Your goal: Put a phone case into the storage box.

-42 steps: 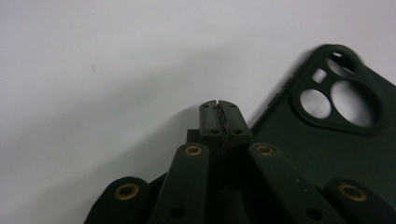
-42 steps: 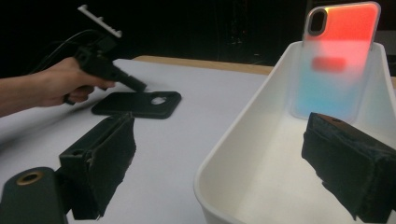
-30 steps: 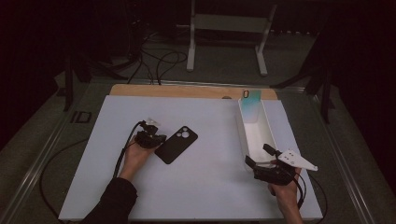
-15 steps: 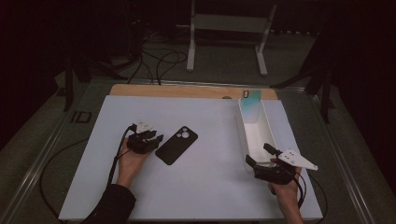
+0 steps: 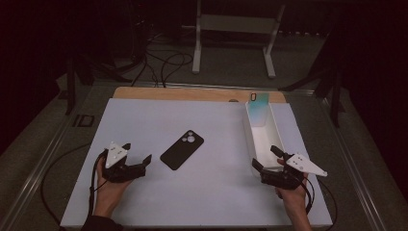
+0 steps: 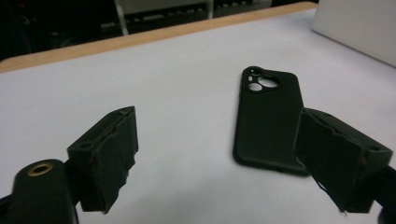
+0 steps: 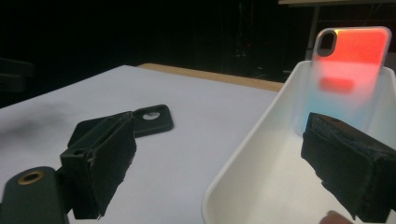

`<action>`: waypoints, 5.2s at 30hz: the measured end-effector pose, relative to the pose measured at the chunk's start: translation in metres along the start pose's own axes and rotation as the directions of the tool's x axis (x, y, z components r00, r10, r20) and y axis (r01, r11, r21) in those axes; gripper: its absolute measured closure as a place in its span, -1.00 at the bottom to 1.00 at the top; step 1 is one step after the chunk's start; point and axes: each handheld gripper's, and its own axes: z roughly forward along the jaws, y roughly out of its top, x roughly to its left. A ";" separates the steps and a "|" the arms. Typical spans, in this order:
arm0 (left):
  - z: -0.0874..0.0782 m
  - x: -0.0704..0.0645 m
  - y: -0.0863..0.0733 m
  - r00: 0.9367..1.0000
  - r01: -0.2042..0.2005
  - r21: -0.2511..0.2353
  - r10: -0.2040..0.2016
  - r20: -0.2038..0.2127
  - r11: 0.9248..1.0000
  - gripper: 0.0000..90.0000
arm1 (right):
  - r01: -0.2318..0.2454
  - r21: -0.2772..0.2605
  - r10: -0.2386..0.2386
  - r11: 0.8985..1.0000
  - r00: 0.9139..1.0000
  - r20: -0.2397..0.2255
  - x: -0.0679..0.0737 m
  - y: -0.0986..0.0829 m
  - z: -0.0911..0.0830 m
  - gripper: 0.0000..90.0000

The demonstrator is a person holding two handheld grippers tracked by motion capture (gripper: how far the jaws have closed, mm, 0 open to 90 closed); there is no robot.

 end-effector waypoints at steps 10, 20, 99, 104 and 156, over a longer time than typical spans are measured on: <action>-0.024 0.010 -0.021 0.999 0.013 -0.014 -0.012 0.045 1.000 -0.98 | 0.008 0.036 -0.010 0.999 0.999 0.035 0.000 0.005 -0.002 -0.78; -0.026 0.014 -0.026 0.997 -0.003 -0.021 0.004 0.077 1.000 -0.99 | 0.032 0.062 -0.034 0.998 0.999 0.026 0.003 0.002 0.002 -0.78; 0.122 -0.038 0.039 0.984 -0.119 0.392 0.056 0.168 0.912 -1.00 | 0.017 0.106 -0.019 0.994 1.000 0.015 0.001 -0.007 0.005 -0.78; 0.127 -0.040 0.037 0.983 -0.126 0.414 0.058 0.173 0.901 -1.00 | 0.018 0.106 -0.019 0.994 1.000 0.015 0.001 -0.007 0.006 -0.78; 0.149 -0.056 0.030 0.979 -0.177 0.536 0.090 0.185 0.825 -0.70 | 0.023 0.110 -0.025 0.994 1.000 0.016 0.002 -0.007 0.006 -0.78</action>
